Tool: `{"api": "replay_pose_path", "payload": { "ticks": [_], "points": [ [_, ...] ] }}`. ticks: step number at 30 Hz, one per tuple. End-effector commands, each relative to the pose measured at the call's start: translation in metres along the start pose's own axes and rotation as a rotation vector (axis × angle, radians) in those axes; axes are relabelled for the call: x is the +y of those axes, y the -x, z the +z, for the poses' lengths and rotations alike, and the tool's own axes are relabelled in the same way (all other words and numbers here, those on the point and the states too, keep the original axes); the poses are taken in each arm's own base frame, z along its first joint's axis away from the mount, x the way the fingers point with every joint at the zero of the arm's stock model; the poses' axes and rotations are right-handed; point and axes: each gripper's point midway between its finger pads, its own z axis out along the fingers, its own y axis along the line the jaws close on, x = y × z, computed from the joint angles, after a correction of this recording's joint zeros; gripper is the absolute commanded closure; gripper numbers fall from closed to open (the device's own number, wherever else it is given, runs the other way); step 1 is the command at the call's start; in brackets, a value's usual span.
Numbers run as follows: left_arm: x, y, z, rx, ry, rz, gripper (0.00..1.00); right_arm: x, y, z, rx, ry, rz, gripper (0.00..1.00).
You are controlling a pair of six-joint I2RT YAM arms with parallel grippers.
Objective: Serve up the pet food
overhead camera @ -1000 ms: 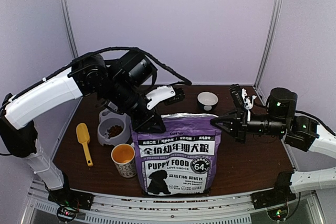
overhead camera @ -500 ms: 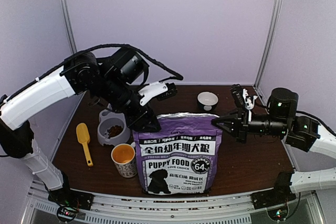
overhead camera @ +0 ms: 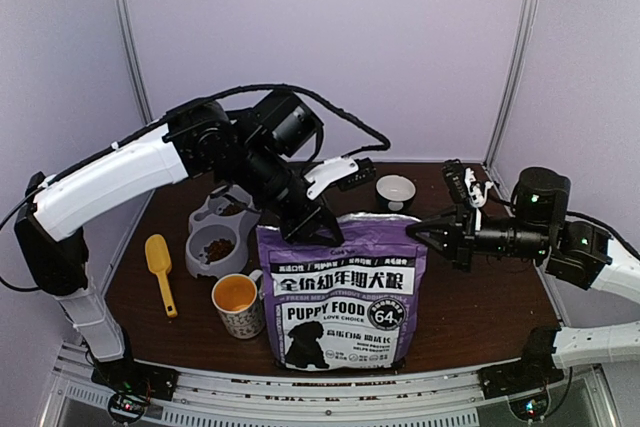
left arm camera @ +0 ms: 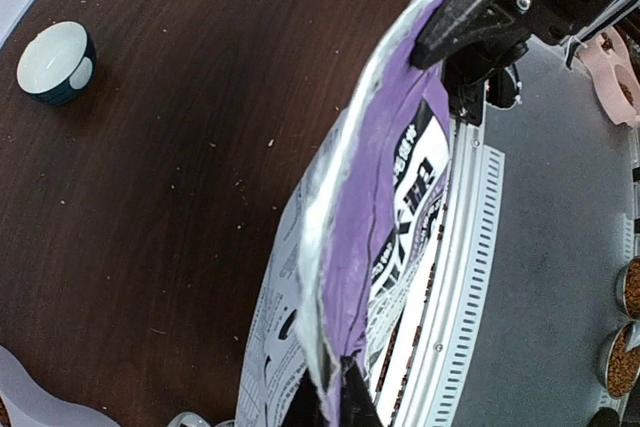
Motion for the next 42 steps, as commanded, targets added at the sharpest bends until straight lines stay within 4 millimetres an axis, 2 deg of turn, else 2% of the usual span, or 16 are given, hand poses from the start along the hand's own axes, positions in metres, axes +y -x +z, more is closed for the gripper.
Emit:
{"api": "replay_pose_path", "payload": {
  "ticks": [1, 3, 4, 5, 8, 10, 11, 13, 18, 22, 29, 33, 38, 42],
  "points": [
    [-0.018, 0.032, 0.002, -0.115, -0.091, 0.035, 1.00, 0.001, 0.011, -0.004, -0.046, -0.002, -0.004, 1.00],
    [-0.019, 0.037, 0.002, -0.127, -0.103, 0.036, 1.00, 0.002, 0.011, -0.004, -0.046, 0.004, -0.004, 1.00],
    [-0.020, 0.038, 0.002, -0.128, -0.104, 0.034, 0.95, 0.002, 0.012, -0.004, -0.047, 0.006, -0.004, 1.00],
    [-0.019, 0.040, 0.003, -0.130, -0.105, 0.031, 0.80, 0.002, 0.012, -0.004, -0.047, 0.008, -0.004, 1.00],
    [-0.020, 0.045, 0.008, -0.138, -0.119, 0.029, 0.73, 0.003, 0.013, -0.004, -0.048, 0.010, -0.006, 1.00],
    [-0.021, 0.049, 0.010, -0.151, -0.126, 0.029, 0.75, 0.003, 0.013, -0.003, -0.047, 0.010, -0.008, 1.00],
    [-0.021, 0.051, 0.011, -0.157, -0.129, 0.029, 0.81, 0.003, 0.013, -0.003, -0.048, 0.010, -0.008, 1.00],
    [-0.020, 0.053, 0.014, -0.162, -0.134, 0.030, 1.00, 0.003, 0.013, -0.004, -0.048, 0.010, -0.008, 1.00],
    [-0.022, 0.054, 0.014, -0.163, -0.140, 0.040, 1.00, 0.000, 0.013, -0.005, -0.052, -0.007, -0.007, 1.00],
    [-0.014, 0.058, 0.010, -0.178, -0.088, 0.041, 1.00, -0.010, 0.014, -0.007, -0.066, -0.069, 0.006, 1.00],
    [0.014, 0.078, -0.004, -0.261, 0.034, 0.016, 1.00, -0.024, 0.038, -0.008, -0.112, -0.156, 0.035, 1.00],
    [0.028, 0.088, -0.013, -0.301, 0.085, 0.019, 1.00, -0.045, 0.046, -0.003, -0.117, -0.267, 0.058, 1.00],
    [0.060, 0.091, -0.026, -0.326, 0.216, -0.015, 1.00, -0.073, 0.047, 0.003, -0.133, -0.406, 0.113, 1.00],
    [0.083, 0.099, -0.041, -0.389, 0.329, -0.053, 1.00, -0.087, 0.055, 0.004, -0.167, -0.473, 0.147, 1.00]
  ]
}}
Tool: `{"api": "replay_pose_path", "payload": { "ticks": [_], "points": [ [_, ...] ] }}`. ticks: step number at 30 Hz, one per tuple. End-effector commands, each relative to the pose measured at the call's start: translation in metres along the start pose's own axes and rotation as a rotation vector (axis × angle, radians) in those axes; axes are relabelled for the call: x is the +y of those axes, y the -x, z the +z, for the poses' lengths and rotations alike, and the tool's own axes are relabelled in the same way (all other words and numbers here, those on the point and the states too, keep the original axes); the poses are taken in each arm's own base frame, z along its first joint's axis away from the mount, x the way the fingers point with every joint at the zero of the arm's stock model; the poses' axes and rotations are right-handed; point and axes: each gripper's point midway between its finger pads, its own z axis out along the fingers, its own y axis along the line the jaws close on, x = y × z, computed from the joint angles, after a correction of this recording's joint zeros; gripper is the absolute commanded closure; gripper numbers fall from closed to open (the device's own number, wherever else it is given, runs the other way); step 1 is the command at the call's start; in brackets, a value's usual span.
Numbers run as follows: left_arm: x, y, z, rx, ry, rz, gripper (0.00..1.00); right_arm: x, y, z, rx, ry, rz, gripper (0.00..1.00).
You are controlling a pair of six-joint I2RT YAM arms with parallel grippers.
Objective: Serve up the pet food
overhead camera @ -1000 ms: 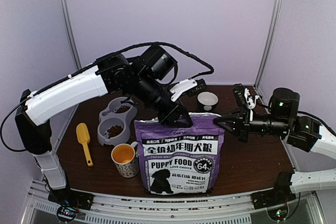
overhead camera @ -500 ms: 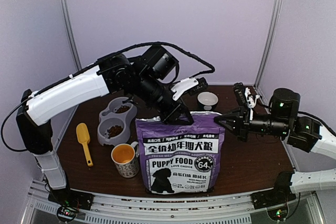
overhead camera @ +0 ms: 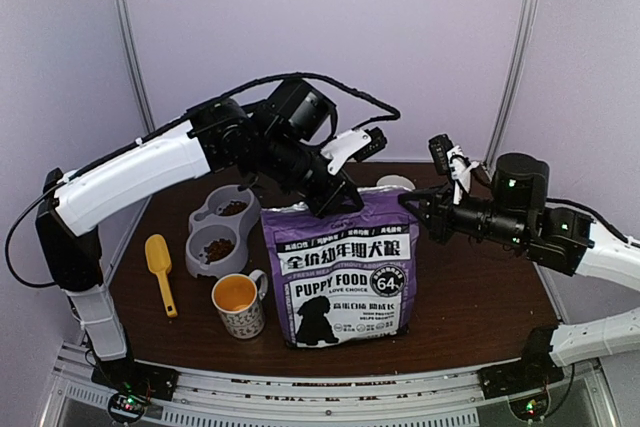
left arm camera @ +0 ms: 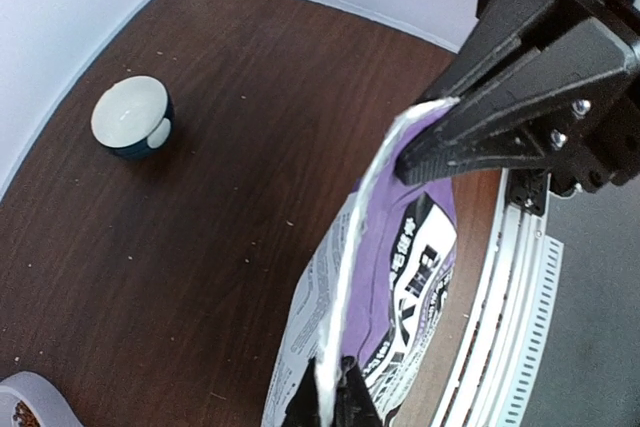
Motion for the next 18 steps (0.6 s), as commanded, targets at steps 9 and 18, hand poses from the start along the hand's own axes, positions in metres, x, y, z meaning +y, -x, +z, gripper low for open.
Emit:
{"api": "replay_pose_path", "payload": {
  "ticks": [9, 18],
  "points": [
    [0.039, 0.074, -0.046, -0.327, 0.128, -0.058, 0.55, -0.018, 0.054, -0.009, -0.158, -0.115, 0.072, 0.56],
    [0.057, 0.074, -0.120, -0.455, 0.216, -0.134, 0.17, -0.048, 0.083, -0.053, -0.191, -0.295, 0.096, 0.19]
  ]
}}
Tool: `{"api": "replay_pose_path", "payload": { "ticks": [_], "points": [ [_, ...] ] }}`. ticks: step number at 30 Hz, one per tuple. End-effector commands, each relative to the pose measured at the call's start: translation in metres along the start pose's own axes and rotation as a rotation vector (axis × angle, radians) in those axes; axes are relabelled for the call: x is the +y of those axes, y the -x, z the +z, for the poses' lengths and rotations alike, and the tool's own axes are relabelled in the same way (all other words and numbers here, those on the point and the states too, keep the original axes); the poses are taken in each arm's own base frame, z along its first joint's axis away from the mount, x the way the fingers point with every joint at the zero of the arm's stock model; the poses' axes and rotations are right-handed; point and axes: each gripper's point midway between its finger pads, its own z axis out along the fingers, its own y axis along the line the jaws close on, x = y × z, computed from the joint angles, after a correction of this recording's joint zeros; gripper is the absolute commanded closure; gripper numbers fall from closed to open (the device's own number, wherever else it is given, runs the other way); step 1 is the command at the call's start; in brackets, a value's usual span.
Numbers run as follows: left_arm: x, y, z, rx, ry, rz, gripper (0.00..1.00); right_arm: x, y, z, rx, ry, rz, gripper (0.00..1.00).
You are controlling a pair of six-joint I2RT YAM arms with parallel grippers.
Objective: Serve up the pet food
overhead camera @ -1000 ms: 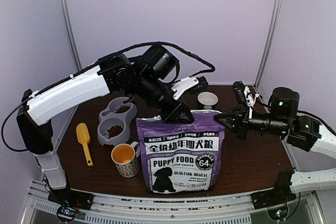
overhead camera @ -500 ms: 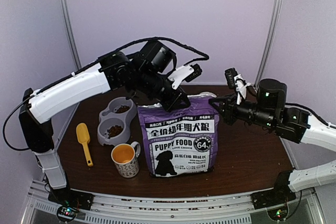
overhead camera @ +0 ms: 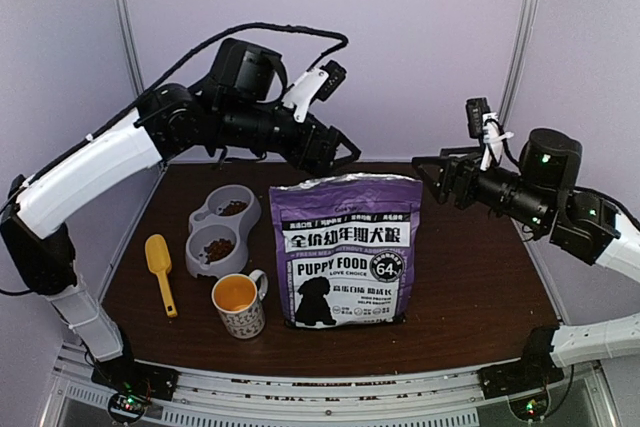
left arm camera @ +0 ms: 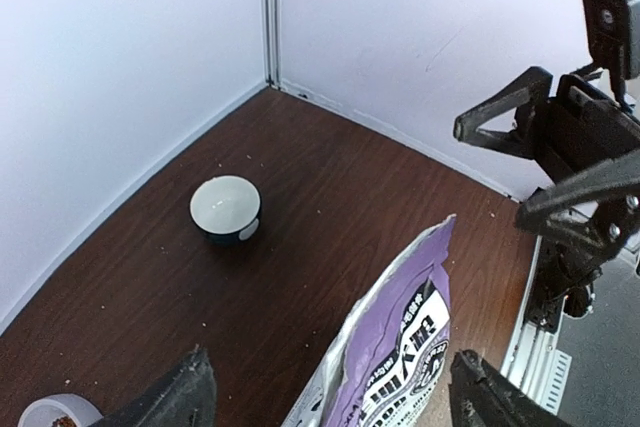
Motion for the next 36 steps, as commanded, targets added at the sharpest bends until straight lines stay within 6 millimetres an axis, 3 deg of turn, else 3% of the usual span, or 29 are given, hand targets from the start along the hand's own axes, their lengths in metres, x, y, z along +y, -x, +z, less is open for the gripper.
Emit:
{"api": "replay_pose_path", "payload": {
  "ticks": [1, 4, 8, 12, 15, 17, 22, 26, 30, 33, 36],
  "points": [
    [0.033, 0.028, -0.056, -0.141, 0.104, -0.078, 0.17, -0.035, 0.030, -0.023, -0.037, -0.183, 0.037, 0.18],
    [0.088, 0.002, -0.095, -0.119, 0.294, -0.175, 0.15, -0.066, 0.028, -0.034, 0.003, -0.318, 0.058, 0.14],
    [0.164, -0.065, -0.174, -0.117, 0.568, -0.345, 0.13, -0.108, 0.005, -0.049, 0.071, -0.457, 0.083, 0.11],
    [0.193, -0.118, -0.268, -0.231, 0.804, -0.425, 0.02, -0.146, -0.027, -0.066, 0.121, -0.556, 0.130, 0.10],
    [0.201, -0.159, -0.318, -0.255, 0.962, -0.460, 0.02, -0.173, -0.053, -0.077, 0.151, -0.629, 0.164, 0.09],
    [0.213, -0.185, -0.324, -0.215, 1.013, -0.509, 0.02, -0.189, -0.067, -0.083, 0.153, -0.669, 0.196, 0.09],
    [0.257, -0.238, -0.309, -0.159, 1.079, -0.629, 0.02, -0.219, -0.096, -0.093, 0.124, -0.754, 0.254, 0.09],
    [0.287, -0.279, -0.324, -0.210, 1.266, -0.680, 0.02, -0.235, -0.106, -0.101, 0.045, -0.819, 0.247, 0.09],
    [0.293, -0.312, -0.339, -0.293, 1.431, -0.652, 0.02, -0.249, -0.107, -0.109, -0.071, -0.884, 0.209, 0.08],
    [0.296, -0.327, -0.343, -0.341, 1.502, -0.592, 0.02, -0.258, -0.100, -0.114, -0.180, -0.925, 0.175, 0.08],
    [0.304, -0.333, -0.338, -0.397, 1.520, -0.522, 0.02, -0.267, -0.107, -0.115, -0.228, -0.957, 0.134, 0.08]
  ]
}}
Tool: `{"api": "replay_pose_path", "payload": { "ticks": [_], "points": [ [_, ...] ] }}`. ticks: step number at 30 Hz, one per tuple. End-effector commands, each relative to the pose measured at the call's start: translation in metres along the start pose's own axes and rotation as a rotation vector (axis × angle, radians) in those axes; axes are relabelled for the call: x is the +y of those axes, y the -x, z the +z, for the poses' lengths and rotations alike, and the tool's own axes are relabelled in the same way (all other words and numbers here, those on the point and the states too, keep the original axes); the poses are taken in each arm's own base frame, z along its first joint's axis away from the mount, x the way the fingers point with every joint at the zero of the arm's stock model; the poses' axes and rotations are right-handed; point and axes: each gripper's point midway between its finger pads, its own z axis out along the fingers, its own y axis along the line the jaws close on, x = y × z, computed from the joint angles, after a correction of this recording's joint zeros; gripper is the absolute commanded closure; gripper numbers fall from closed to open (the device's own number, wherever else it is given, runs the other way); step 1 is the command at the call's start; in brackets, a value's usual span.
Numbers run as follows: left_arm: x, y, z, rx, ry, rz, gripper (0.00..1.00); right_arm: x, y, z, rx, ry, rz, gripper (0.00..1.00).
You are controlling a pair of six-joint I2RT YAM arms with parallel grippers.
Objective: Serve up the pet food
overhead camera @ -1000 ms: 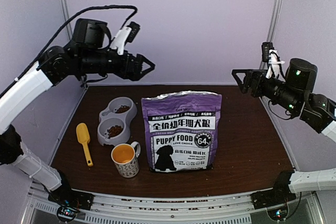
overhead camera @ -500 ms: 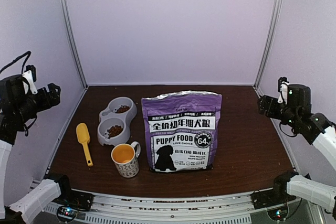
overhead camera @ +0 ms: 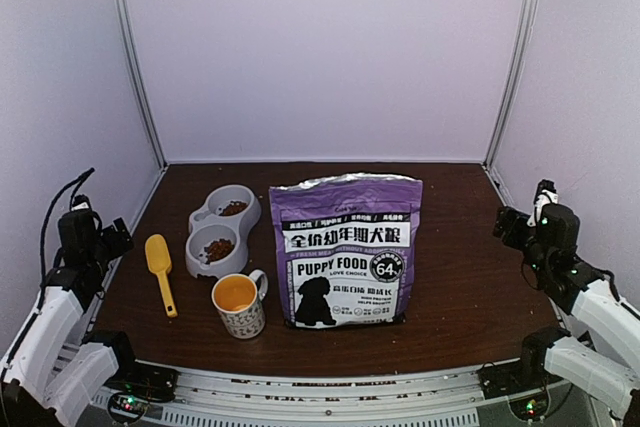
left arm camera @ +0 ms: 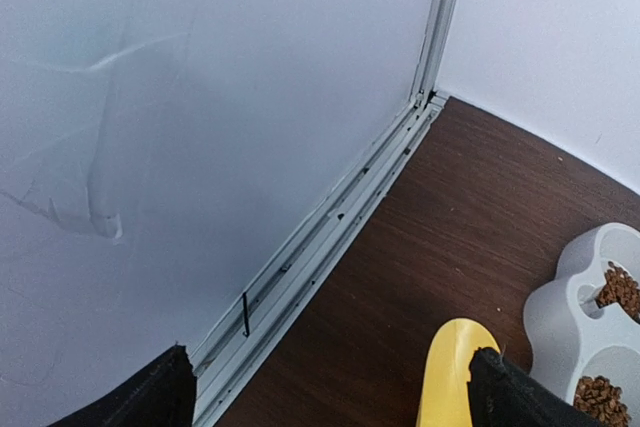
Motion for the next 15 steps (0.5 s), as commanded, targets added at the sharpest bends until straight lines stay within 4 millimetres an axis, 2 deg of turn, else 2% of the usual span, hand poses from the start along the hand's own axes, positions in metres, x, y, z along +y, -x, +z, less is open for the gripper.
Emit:
{"api": "replay_pose_path", "payload": {
  "ticks": [1, 3, 6, 9, 15],
  "points": [
    [0.004, 0.036, 0.008, -0.267, 0.030, -0.038, 0.02, -0.011, 0.030, 0.004, -0.230, -0.058, 0.030, 0.08],
    [-0.001, 0.032, 0.014, -0.280, 0.007, -0.009, 0.02, -0.014, 0.025, 0.008, -0.255, -0.067, 0.021, 0.08],
    [-0.015, 0.034, 0.018, -0.326, -0.065, 0.028, 0.02, -0.012, 0.030, 0.012, -0.285, -0.065, 0.005, 0.08],
    [-0.018, 0.036, 0.019, -0.409, -0.085, 0.039, 0.02, -0.013, 0.033, 0.016, -0.312, -0.085, -0.022, 0.08],
    [-0.032, 0.039, 0.036, -0.416, -0.130, 0.033, 0.02, -0.018, 0.012, 0.031, -0.278, -0.121, -0.097, 0.08]
  ]
}}
